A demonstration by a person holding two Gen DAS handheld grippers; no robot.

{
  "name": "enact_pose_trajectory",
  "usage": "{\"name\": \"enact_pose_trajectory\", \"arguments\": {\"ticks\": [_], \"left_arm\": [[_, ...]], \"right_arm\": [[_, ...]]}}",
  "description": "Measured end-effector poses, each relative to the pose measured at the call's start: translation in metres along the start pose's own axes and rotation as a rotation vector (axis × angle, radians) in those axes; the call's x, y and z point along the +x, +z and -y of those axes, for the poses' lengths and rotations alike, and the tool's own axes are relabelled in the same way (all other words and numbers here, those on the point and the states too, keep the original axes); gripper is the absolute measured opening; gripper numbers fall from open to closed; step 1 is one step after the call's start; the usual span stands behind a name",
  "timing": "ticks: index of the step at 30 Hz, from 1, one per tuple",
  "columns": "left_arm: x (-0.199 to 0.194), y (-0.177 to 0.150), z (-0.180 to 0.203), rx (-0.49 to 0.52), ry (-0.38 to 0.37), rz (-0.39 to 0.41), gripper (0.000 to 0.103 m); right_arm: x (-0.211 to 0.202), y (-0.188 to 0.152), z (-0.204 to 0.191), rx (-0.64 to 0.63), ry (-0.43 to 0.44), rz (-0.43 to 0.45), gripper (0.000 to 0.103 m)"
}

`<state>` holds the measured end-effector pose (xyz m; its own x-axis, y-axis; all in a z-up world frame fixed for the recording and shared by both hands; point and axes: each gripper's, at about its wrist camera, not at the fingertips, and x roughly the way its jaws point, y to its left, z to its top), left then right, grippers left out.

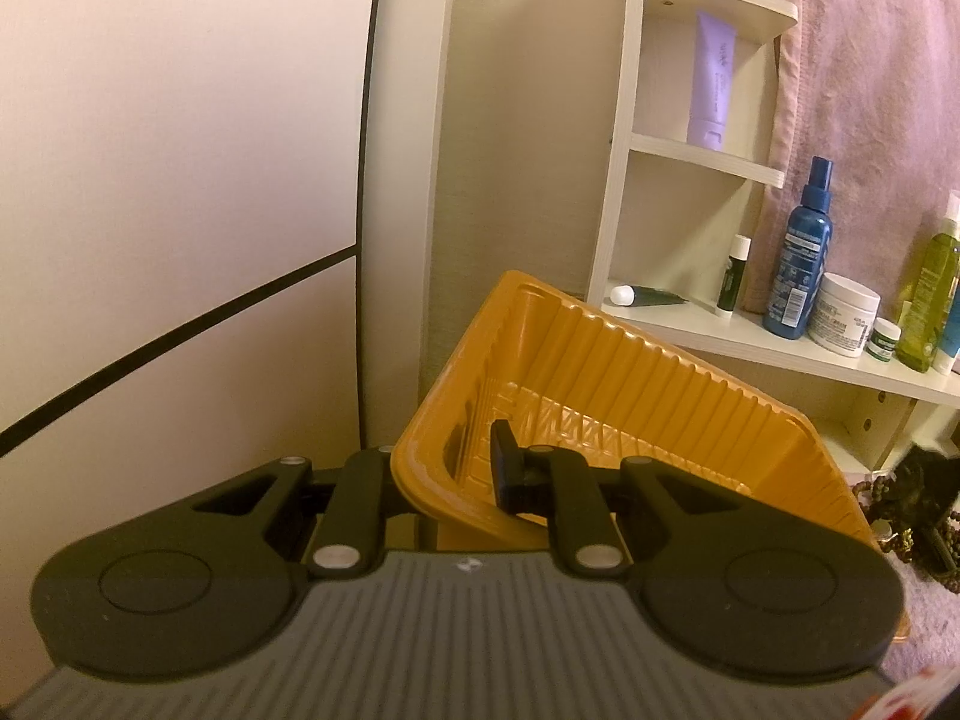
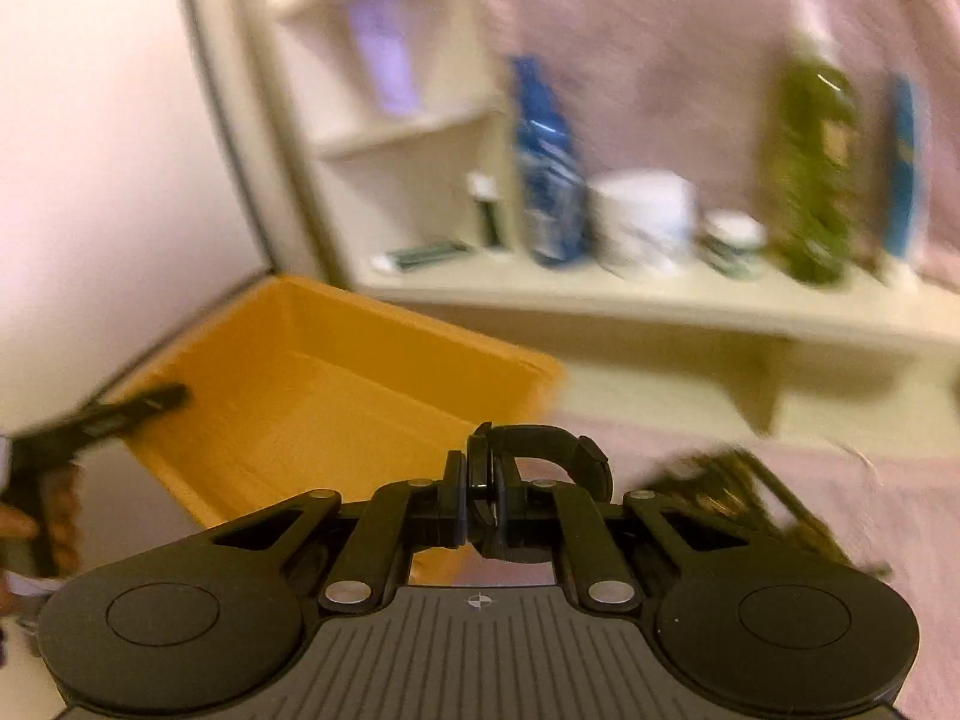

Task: Organize jewelry
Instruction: 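Move the black band into the orange tray and release it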

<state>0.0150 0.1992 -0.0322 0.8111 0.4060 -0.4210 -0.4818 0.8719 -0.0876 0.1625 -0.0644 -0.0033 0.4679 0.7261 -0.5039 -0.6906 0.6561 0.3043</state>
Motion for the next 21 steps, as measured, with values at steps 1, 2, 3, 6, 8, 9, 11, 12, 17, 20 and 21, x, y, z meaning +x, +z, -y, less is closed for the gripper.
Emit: {"name": "enact_pose_trajectory", "arguments": {"ticks": [1, 2, 3, 6, 8, 9, 11, 12, 17, 20, 21], "left_arm": [[-0.001, 0.0, 0.0, 0.0, 0.0, 0.001, 0.015], [-0.001, 0.0, 0.0, 0.0, -0.001, 0.002, 0.015], [0.0, 0.0, 0.0, 0.0, -0.001, 0.001, 0.015], [0.0, -0.001, 0.0, 0.0, -0.002, 0.002, 0.015], [0.0, -0.001, 0.0, -0.001, -0.004, 0.003, 0.015], [-0.001, 0.0, -0.001, -0.001, -0.006, 0.005, 0.015], [-0.001, 0.0, -0.002, 0.001, -0.01, 0.007, 0.015], [-0.001, -0.001, -0.002, 0.002, -0.011, 0.007, 0.015], [-0.003, -0.001, -0.004, -0.003, -0.012, 0.007, 0.015], [-0.003, -0.002, -0.004, -0.001, -0.009, 0.004, 0.014], [-0.003, -0.002, -0.005, -0.004, -0.008, 0.002, 0.014]], "right_arm": [[0.004, 0.002, -0.006, -0.007, 0.026, -0.002, 0.009], [0.01, 0.003, -0.013, -0.016, 0.051, -0.009, 0.009], [0.016, 0.004, -0.02, -0.029, 0.071, -0.019, 0.009], [0.036, 0.0, -0.04, -0.053, 0.116, -0.046, 0.009], [0.051, -0.003, -0.048, -0.052, 0.145, -0.07, 0.009], [0.058, -0.005, -0.052, -0.054, 0.157, -0.084, 0.009], [0.069, -0.008, -0.056, -0.053, 0.163, -0.109, 0.009], [0.075, -0.01, -0.056, -0.048, 0.168, -0.126, 0.009], [0.095, -0.017, -0.05, 0.001, 0.164, -0.202, 0.009], [0.099, -0.018, -0.046, 0.024, 0.163, -0.216, 0.009], [0.098, -0.017, -0.046, 0.031, 0.162, -0.22, 0.01]]}}
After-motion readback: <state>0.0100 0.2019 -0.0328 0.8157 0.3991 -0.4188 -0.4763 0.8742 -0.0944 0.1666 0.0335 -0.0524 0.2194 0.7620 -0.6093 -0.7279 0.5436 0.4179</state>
